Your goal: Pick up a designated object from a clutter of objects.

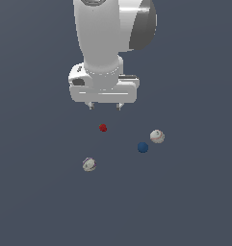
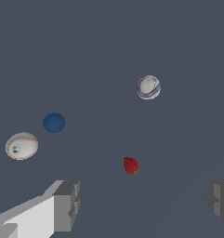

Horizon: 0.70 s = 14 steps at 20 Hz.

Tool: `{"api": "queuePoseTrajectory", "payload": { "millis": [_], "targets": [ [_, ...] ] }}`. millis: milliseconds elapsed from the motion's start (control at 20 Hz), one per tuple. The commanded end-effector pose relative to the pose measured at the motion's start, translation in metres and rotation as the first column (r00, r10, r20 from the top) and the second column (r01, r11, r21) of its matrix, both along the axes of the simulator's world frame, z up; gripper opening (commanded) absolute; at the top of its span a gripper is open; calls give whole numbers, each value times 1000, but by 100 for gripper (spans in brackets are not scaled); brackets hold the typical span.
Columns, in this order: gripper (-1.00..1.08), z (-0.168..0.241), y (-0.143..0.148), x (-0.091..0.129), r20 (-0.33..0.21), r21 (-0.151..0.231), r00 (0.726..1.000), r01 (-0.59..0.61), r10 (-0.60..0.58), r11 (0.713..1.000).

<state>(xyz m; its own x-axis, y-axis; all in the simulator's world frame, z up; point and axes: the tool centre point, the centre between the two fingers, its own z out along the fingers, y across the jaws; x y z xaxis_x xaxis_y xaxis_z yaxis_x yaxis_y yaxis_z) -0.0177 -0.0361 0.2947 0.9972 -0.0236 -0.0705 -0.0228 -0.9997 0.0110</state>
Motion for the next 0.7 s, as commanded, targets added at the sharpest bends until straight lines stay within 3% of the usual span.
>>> {"api": "queuePoseTrajectory", "payload": {
  "millis": [0,650],
  "targets": [
    [100,0,0,0,0,0,1000,0,0,1000],
    [100,5,-12,3,14,-26,999,-39,40,999]
  ]
}}
